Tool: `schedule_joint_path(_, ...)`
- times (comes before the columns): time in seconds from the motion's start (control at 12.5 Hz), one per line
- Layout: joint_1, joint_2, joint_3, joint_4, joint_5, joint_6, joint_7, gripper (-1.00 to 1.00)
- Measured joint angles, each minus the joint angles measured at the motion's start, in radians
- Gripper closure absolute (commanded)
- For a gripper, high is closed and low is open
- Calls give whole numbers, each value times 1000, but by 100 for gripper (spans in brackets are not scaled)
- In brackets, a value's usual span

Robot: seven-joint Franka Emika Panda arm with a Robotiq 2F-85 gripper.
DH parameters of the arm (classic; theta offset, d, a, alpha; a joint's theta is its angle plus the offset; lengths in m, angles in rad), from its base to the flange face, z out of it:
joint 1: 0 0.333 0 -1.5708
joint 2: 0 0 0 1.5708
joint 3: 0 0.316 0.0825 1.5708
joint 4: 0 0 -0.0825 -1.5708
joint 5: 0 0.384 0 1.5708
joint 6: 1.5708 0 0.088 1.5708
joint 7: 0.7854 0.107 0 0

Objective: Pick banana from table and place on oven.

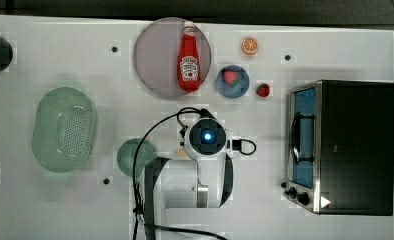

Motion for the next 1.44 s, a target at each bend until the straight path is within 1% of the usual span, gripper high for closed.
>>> schedule_joint_path(0.16, 14, 32, 0, -2, 0, 74, 0, -100)
schedule_joint_path(0.4, 15, 127, 20, 8, 23, 163, 0, -100)
schedule_joint_path(0.48, 19, 157, 20, 6, 29, 172, 0, -93)
schedule_joint_path(0.56, 32, 189, 10, 4, 19, 193, 1, -69)
schedule_joint_path(0.72, 35, 226, 11, -12, 18, 226, -1, -18)
schedule_joint_path(0.8, 42, 220, 9, -6, 20, 237, -4, 5)
schedule_joint_path(0.96, 37, 216, 15, 14, 15, 263, -4, 48)
schedule_joint_path(1.04, 29, 209, 21, 10, 18, 259, -4, 53)
schedule_joint_path(1.36, 33, 189, 26, 20, 21, 237, 1, 53)
schedule_joint_path(1.44, 37, 163, 19, 18, 37, 192, -2, 53)
